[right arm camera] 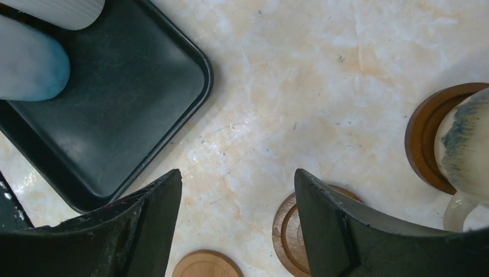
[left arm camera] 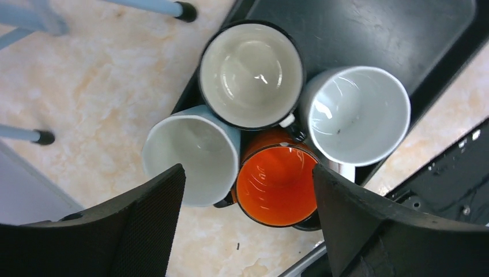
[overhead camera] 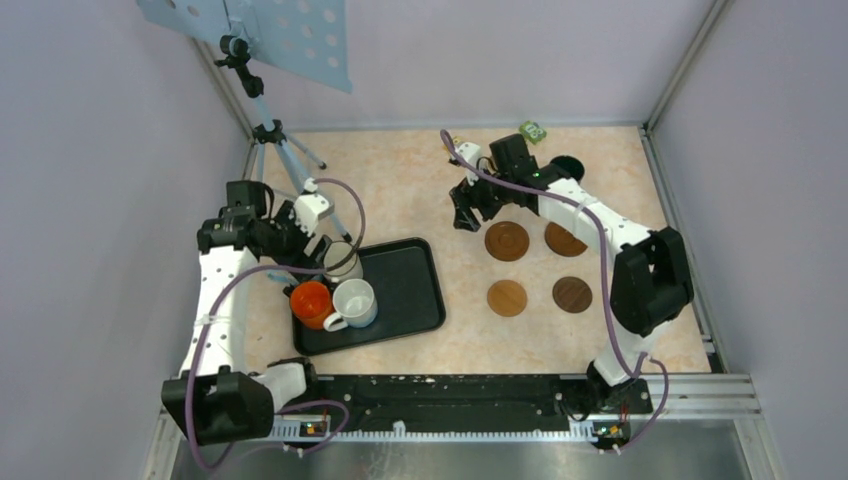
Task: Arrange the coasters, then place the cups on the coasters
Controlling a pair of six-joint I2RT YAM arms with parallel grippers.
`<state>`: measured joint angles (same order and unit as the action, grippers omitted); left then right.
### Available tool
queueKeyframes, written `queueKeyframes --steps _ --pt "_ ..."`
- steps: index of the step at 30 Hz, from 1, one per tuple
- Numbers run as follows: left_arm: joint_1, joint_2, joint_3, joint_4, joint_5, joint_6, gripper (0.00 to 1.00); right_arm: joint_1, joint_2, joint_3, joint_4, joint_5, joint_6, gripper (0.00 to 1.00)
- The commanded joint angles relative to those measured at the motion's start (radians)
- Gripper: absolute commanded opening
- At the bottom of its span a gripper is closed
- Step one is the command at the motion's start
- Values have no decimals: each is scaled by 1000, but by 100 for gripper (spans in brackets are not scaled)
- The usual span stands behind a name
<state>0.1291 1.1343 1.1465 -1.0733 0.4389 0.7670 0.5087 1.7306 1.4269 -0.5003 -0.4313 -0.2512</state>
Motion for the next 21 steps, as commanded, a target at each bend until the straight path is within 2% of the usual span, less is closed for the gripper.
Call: queueKeyframes --steps 1,6,10,16,21 --pt "-60 -21 0 -124 73 167 84 2 9 1 6 -15 -1 70" --pt "-291 -38 -69 -129 -33 132 72 2 5 -3 6 9 0 70" --pt "-410 -45 -116 -108 -102 78 69 1 4 -8 5 23 1 70" --pt "-520 -57 -205 -85 -240 34 69 1 -1 -6 0 35 4 70" --pt "-544 -61 -238 -79 -305 24 69 1 4 -1 -1 37 9 70"
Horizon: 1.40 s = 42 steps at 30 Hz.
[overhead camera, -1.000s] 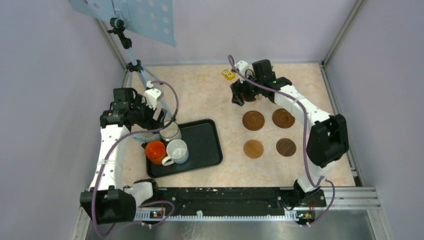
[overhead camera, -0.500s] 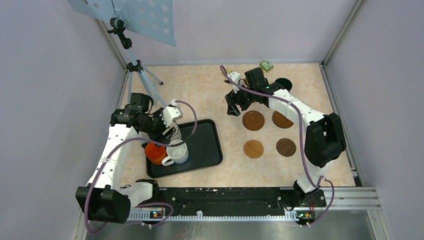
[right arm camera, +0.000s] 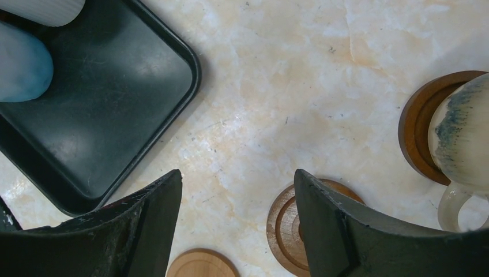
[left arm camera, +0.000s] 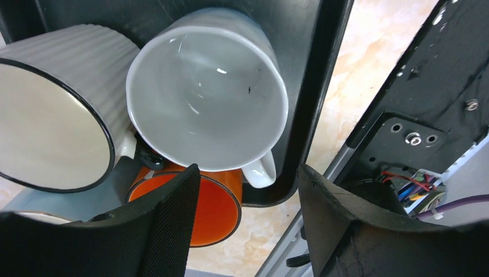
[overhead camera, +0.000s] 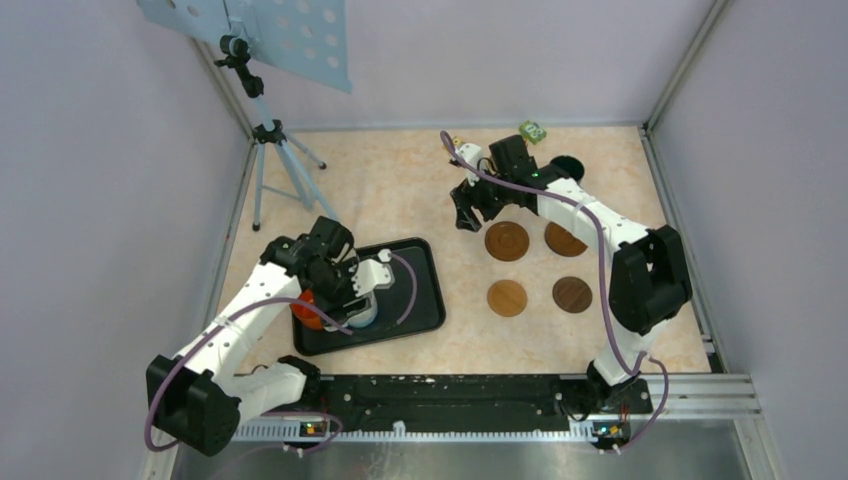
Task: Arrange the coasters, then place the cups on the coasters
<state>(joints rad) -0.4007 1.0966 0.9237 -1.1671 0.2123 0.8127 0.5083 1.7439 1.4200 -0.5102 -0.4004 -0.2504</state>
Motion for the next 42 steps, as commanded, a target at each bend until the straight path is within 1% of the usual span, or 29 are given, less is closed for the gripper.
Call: queueKeyframes --steps 1,9,16,21,31,36,39,42 --pt "-15 -23 -20 19 -87 -24 69 1 -8 10 7 7 9 70" --pt "-37 -14 -63 96 -136 -51 68 1 -1 22 -4 10 10 70" --pt "-46 35 -48 158 -129 -98 59 1 -2 21 -11 12 5 70" --pt "-61 65 -31 179 -108 -116 55 1 -9 17 -13 21 -1 70" --pt "-115 136 -6 222 -79 -161 55 -6 -7 11 -14 23 -1 70" --pt "-119 147 27 224 -69 -173 55 -13 -7 4 -15 25 -1 70" --pt "-119 166 61 174 -74 -197 55 -17 -8 0 -14 26 -3 70" --pt "-119 143 52 162 -91 -200 56 -17 -7 0 -11 21 -3 70"
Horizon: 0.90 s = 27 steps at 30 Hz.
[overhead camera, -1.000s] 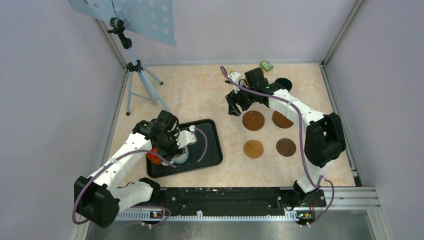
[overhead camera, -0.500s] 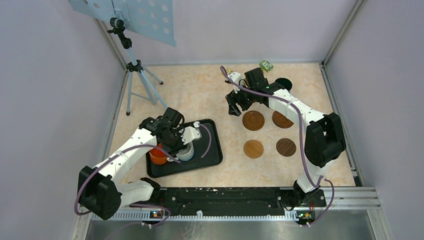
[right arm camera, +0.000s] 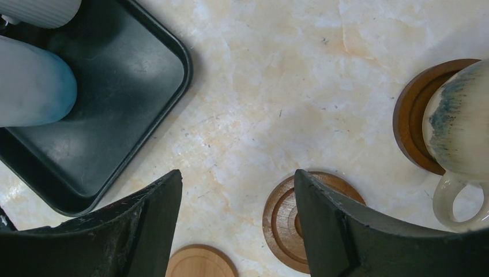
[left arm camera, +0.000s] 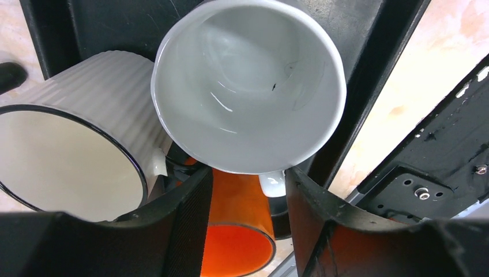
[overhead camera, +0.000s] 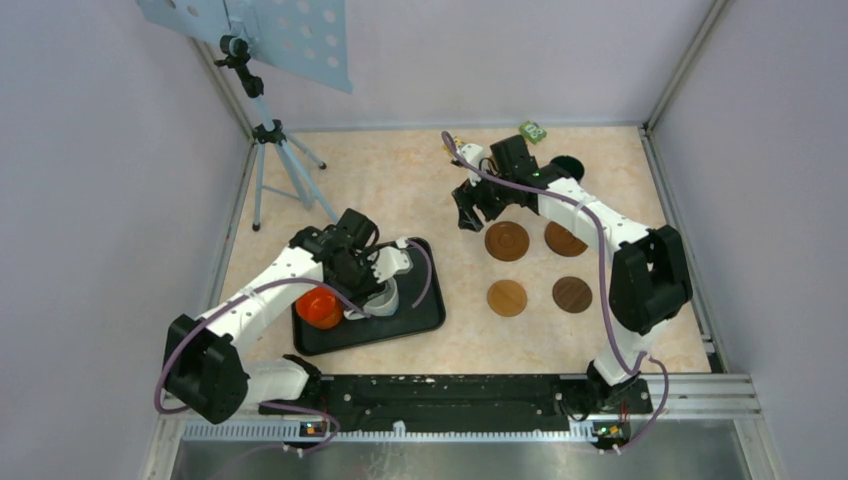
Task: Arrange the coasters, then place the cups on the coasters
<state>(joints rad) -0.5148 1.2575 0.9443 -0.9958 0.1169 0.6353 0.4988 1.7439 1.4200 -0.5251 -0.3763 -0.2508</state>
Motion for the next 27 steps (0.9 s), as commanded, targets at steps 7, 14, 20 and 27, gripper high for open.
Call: queueKeyframes --steps 7,14,20,27 --pt "-5 -79 20 -37 -9 -29 62 -9 -6 1 -3 -29 4 70" --pt "-11 -66 -31 -109 78 38 54 -9 -30 -27 -8 -54 24 70" --pt "-41 -62 -60 -113 94 44 55 -9 -43 -28 -17 -28 19 70" --pt "-103 -35 -56 -80 178 22 55 -10 -44 -34 -20 -26 18 70"
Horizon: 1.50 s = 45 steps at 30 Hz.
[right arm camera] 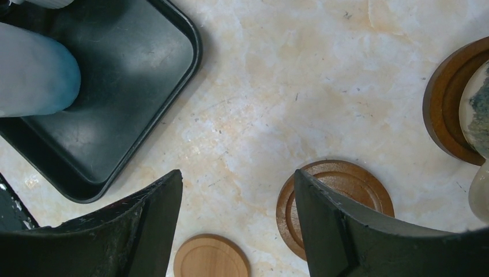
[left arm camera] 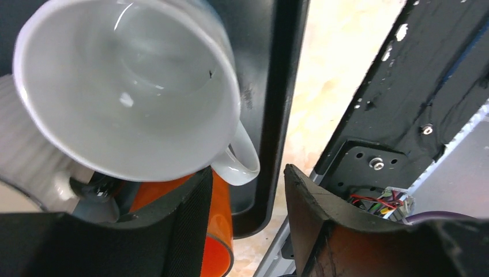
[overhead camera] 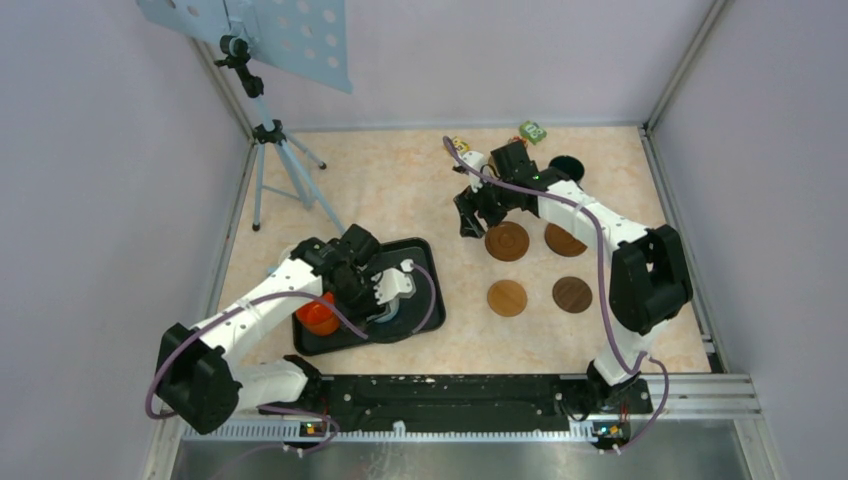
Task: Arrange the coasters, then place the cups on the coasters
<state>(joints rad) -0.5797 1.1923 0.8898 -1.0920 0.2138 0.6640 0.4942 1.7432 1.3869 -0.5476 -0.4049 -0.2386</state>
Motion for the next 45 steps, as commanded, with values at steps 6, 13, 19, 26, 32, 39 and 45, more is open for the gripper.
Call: queueKeyframes --steps 6,13,19,26,32,39,45 --pt "-99 108 26 102 116 -56 55 -21 -48 -10 0 -3 9 70" --pt "-109 191 84 220 131 -151 61 -61 -67 -19 -9 -8 8 70" --pt "-109 235 117 307 181 -225 70 -80 -87 -43 -7 -6 3 70" --pt "-109 293 162 374 189 -273 71 -82 -102 -67 -6 -6 1 70" --pt "-100 254 212 319 208 -285 84 -73 -131 -111 14 -51 14 69" --pt "-52 144 250 250 265 -303 86 22 -182 -174 55 -30 33 67" --pt "161 38 265 277 261 -381 88 143 -190 -188 81 26 68 66"
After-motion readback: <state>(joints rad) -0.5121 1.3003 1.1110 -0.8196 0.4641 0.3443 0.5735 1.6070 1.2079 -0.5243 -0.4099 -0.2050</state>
